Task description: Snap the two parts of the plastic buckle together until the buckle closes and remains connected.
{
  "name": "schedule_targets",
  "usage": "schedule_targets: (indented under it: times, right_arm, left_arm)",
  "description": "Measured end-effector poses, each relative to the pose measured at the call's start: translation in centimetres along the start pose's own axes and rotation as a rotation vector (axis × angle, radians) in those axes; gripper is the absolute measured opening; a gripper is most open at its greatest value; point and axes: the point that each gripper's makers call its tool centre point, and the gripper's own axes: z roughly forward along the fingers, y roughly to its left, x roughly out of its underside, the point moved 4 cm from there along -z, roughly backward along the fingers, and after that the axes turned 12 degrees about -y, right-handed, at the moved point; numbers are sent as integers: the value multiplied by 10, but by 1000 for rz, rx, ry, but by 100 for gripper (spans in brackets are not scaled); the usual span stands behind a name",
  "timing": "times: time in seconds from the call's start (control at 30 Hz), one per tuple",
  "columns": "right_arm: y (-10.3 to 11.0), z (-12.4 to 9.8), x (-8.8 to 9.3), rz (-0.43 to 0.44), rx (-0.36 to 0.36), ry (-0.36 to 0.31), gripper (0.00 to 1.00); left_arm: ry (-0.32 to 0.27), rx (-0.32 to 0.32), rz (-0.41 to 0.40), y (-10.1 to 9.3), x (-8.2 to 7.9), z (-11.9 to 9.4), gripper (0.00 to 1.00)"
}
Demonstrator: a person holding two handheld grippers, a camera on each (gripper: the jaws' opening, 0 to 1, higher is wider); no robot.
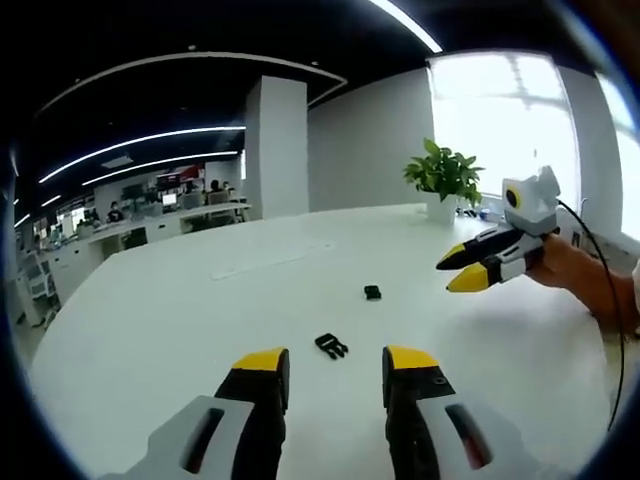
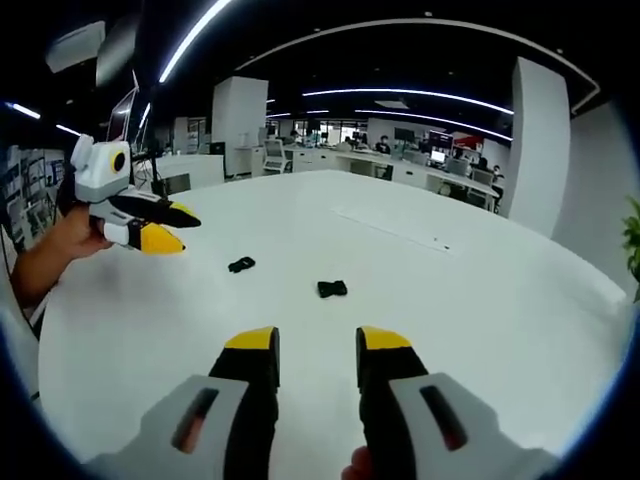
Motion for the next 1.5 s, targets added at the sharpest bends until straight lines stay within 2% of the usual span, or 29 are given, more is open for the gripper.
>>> schedule_targets:
  times: [0.4,0.7,0.8,0.9,1.2,1.5]
  right_arm:
    - [-4,15,-2,2,-18,5,29]
    - [-8,29,-4,-10,-30,14,28]
    - [-8,32,-4,-9,-34,13,28]
    - [-8,35,-2,-3,-37,15,28]
    - [-12,39,1,-12,-31,25,27]
    - [-14,46,0,-21,-32,31,27]
  left_arm:
    - [18,23,-11,-1,-3,12,37]
    - [27,33,14,3,-4,21,35]
    - [27,50,-22,2,-4,24,34]
    - [27,57,-45,3,-2,26,34]
    - [43,55,-17,8,0,32,34]
    - [74,54,-4,8,10,39,34]
